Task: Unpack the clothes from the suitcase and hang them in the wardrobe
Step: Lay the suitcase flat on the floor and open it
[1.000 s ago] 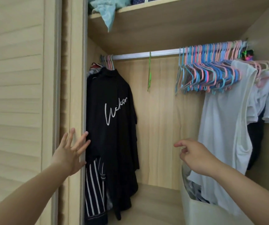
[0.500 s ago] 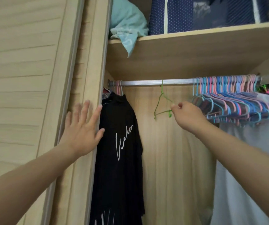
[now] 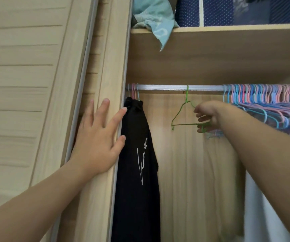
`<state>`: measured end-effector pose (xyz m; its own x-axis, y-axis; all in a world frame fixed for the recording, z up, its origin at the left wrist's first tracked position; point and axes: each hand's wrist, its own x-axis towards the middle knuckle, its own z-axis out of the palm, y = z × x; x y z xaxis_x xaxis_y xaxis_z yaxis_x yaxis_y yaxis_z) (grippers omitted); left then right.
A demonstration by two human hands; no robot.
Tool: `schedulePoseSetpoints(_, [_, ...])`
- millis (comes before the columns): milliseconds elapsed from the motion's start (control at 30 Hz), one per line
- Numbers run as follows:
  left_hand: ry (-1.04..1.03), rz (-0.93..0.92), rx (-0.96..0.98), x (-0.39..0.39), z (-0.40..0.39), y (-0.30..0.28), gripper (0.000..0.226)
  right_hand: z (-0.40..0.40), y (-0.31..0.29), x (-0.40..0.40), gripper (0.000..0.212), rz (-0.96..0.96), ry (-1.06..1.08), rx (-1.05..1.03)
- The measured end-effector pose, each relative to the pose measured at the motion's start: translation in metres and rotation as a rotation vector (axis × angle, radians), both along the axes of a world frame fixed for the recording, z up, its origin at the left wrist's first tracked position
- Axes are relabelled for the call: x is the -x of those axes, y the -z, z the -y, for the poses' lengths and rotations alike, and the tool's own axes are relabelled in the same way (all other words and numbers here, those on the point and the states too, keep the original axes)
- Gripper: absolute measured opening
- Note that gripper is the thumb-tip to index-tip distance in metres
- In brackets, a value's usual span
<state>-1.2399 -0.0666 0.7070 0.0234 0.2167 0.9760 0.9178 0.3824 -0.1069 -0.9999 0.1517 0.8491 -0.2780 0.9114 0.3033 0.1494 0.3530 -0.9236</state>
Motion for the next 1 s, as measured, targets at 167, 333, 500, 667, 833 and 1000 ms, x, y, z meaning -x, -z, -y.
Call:
schedulePoseSetpoints(167, [-0.037, -0.01, 0.01, -0.001, -0.002, -0.001, 0.069, -0.006, 0.004, 0.011, 0.013, -0.125, -0.143, 0.111])
schedulePoseSetpoints(333, [-0.043, 0.001, 0.02, -0.001, -0.001, -0.001, 0.068, -0.001, 0.002, 0.019, 0.02, -0.254, -0.167, 0.055])
schedulePoseSetpoints(500, [-0.042, 0.015, 0.024, -0.004, 0.0, -0.002, 0.069, 0.007, -0.002, 0.014, 0.011, -0.342, -0.186, 0.015])
schedulePoseSetpoints(667, [-0.043, 0.02, 0.049, -0.008, 0.002, -0.001, 0.069, 0.027, 0.024, -0.005, 0.025, -0.416, -0.253, -0.01])
schedulePoseSetpoints(833, [-0.075, 0.026, 0.044, -0.026, -0.001, 0.006, 0.072, 0.059, 0.112, -0.031, 0.023, -0.436, -0.281, -0.021])
schedulePoseSetpoints(1000, [0.239, 0.045, 0.076, -0.109, -0.023, 0.063, 0.074, 0.083, 0.247, -0.105, 0.028, -0.403, -0.318, 0.093])
